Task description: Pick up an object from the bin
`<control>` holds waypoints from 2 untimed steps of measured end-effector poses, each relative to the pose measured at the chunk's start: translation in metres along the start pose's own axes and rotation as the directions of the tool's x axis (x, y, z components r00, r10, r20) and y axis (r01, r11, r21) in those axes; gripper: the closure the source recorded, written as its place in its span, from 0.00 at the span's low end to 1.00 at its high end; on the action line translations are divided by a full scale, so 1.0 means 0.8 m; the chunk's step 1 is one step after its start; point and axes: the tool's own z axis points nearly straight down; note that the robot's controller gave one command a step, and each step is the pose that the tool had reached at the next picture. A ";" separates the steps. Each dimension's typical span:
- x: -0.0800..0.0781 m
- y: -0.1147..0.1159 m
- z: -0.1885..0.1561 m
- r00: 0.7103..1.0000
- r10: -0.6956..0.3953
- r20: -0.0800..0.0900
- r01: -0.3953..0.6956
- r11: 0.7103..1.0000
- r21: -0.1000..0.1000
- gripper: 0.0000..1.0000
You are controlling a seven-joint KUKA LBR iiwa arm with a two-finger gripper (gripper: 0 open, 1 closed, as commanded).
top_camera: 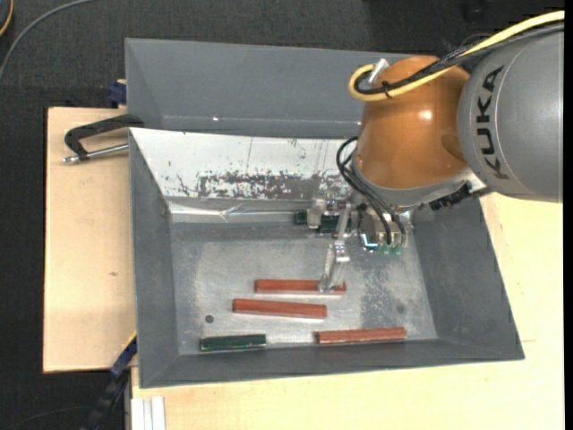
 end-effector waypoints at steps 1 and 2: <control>-0.039 -0.011 0.164 0.996 -0.085 0.002 0.085 0.996 0.001 0.00; -0.040 -0.011 0.158 0.996 -0.084 0.008 0.084 0.996 0.000 1.00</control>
Offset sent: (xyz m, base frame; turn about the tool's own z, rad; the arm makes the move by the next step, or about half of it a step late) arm 0.0305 -0.0092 -0.1276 -0.0848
